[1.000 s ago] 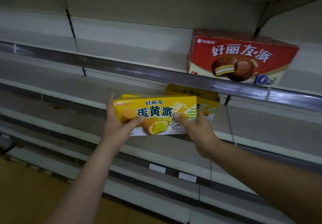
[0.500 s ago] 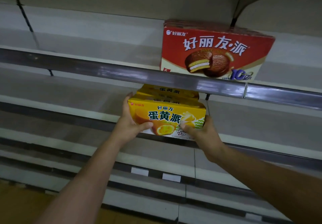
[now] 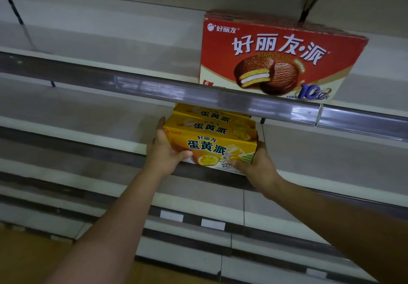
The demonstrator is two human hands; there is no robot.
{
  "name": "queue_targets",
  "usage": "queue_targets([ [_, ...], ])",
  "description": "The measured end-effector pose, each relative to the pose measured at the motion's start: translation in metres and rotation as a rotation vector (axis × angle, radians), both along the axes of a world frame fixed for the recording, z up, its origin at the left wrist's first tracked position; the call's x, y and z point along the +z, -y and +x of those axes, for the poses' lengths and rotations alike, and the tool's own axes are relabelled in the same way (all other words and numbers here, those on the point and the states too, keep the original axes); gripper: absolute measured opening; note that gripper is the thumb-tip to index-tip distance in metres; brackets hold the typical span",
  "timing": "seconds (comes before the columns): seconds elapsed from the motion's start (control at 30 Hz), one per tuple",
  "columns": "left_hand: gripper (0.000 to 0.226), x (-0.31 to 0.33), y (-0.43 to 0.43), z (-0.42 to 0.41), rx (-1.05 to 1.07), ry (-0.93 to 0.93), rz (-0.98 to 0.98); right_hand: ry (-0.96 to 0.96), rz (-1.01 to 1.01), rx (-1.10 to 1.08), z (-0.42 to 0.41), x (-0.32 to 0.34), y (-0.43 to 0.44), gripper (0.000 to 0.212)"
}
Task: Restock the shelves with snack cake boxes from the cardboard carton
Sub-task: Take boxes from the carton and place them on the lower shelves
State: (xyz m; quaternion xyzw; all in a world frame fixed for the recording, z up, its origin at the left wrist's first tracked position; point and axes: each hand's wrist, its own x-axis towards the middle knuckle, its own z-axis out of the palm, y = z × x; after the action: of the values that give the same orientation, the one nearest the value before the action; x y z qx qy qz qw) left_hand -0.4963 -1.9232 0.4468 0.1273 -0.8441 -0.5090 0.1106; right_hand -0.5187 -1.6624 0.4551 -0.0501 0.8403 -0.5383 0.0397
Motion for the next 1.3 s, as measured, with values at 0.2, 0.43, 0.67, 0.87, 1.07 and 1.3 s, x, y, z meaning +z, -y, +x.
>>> queue_targets([
  [0.2,0.135,0.005,0.001,0.009,0.013,0.004,-0.085,0.002,-0.054,0.020,0.004,0.008,-0.001,0.074],
  [0.43,0.136,0.021,0.023,0.038,0.004,-0.041,-0.135,-0.224,0.022,-0.016,0.025,0.037,0.008,0.073],
  [0.67,0.125,0.024,0.054,0.096,0.039,-0.031,-0.066,-0.532,0.206,-0.024,0.064,0.051,0.024,0.081],
  [0.87,0.122,0.004,0.096,0.168,0.113,0.056,-0.038,-0.554,0.272,0.237,0.102,0.024,0.078,0.074],
  [1.07,0.118,-0.038,0.139,0.247,0.284,0.158,0.043,-0.433,0.230,0.449,0.128,-0.027,0.150,0.071],
  [1.3,0.109,-0.102,0.159,0.334,0.512,0.248,0.116,-0.351,0.204,0.687,0.162,-0.090,0.220,0.069],
])
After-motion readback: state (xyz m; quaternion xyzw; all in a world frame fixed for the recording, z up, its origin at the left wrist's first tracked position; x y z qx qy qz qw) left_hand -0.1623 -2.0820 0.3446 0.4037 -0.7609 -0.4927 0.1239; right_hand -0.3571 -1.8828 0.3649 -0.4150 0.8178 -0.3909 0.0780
